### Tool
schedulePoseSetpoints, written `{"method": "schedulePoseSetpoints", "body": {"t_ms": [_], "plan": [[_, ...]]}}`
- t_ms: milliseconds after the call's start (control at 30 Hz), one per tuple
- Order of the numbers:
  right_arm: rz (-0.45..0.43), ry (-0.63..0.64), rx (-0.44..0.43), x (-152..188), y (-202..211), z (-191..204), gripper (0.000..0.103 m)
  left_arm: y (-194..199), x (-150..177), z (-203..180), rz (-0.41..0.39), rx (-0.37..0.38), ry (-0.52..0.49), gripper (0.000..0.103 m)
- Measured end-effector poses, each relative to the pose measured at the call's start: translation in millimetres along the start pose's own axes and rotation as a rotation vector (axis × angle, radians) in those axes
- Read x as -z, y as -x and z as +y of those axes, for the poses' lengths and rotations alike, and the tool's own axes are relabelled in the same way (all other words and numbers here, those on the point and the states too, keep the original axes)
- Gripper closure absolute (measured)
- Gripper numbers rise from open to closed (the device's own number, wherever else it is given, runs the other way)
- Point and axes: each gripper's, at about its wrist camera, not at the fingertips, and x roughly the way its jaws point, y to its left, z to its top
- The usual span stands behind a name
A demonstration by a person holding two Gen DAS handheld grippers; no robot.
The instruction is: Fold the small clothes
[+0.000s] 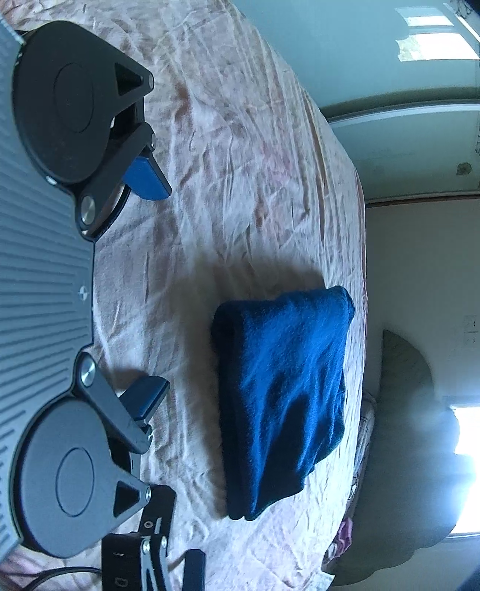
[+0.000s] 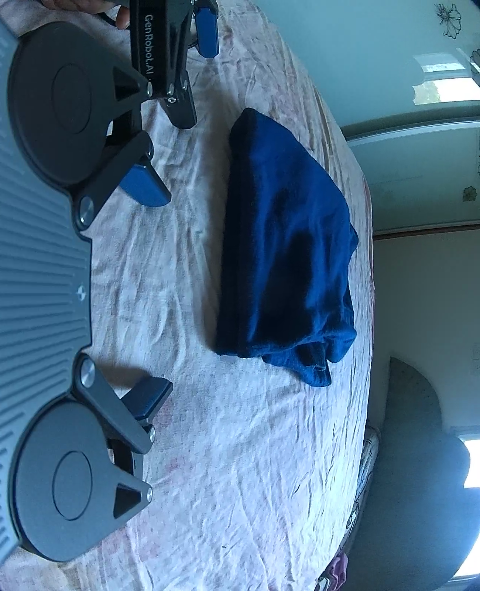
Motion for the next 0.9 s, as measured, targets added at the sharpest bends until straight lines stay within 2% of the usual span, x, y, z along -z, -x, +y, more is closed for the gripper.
{"method": "schedulePoseSetpoints", "body": {"t_ms": [500, 767, 900], "plan": [[-0.006, -0.009, 0.012, 0, -4, -4, 0.000, -5, 1, 5, 0.026, 0.027, 0.033, 0.000], [-0.019, -0.039, -0.011, 3, -2, -11, 0.000, -6, 1, 5, 0.026, 0.030, 0.038, 0.000], [-0.003, 0.011, 0.019, 4, -3, -3, 0.000, -6, 2, 5, 0.026, 0.029, 0.039, 0.000]]}}
